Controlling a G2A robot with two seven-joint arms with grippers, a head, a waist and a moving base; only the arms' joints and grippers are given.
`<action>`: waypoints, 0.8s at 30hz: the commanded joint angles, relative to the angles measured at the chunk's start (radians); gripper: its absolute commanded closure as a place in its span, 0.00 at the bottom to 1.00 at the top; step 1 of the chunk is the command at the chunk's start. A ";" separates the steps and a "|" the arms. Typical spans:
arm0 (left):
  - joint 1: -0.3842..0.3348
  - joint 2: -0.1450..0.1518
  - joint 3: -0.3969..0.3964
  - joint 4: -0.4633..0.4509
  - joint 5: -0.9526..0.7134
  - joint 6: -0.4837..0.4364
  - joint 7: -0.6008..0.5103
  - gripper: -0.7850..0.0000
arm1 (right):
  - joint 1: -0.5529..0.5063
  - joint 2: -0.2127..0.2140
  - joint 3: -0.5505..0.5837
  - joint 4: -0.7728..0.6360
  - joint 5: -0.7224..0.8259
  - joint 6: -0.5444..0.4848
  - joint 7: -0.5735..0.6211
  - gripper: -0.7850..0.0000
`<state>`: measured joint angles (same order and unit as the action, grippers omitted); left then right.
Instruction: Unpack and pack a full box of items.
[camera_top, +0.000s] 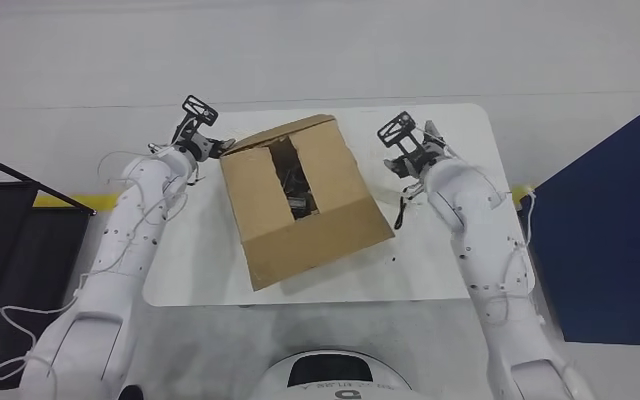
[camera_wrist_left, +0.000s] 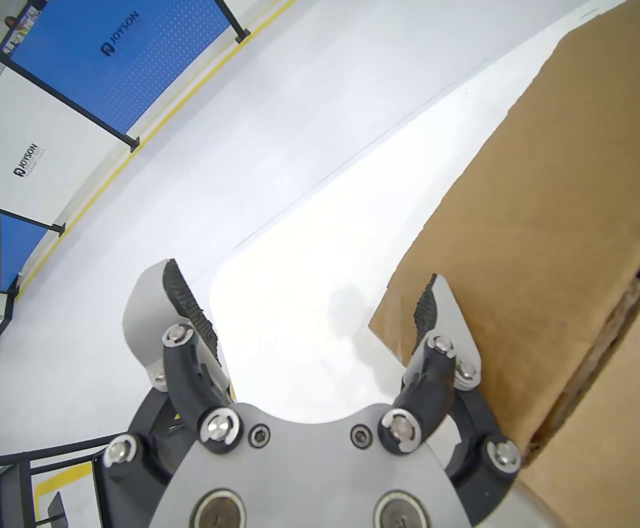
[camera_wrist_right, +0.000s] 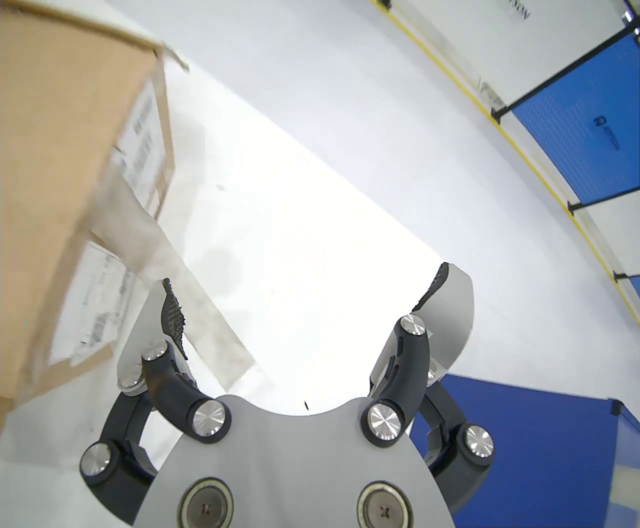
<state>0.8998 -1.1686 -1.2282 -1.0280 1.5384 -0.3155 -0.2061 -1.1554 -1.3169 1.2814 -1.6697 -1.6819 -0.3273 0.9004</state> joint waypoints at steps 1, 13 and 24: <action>-0.010 -0.003 0.010 0.001 0.002 0.003 -0.005 0.00 | 0.017 -0.002 -0.032 0.031 -0.044 -0.008 0.054 0.00; -0.058 -0.024 0.066 0.008 0.009 0.016 -0.027 0.00 | -0.069 0.013 -0.012 -0.022 0.180 -0.279 0.057 0.00; -0.102 -0.032 0.072 0.024 0.018 0.040 -0.024 0.00 | -0.209 0.071 0.101 -0.166 0.322 -0.558 0.009 0.00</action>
<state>0.7983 -1.2025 -1.1504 -1.0013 1.5534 -0.2815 -0.2341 -1.3645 -1.2494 1.3642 -1.8218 -1.3269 -0.9279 0.8929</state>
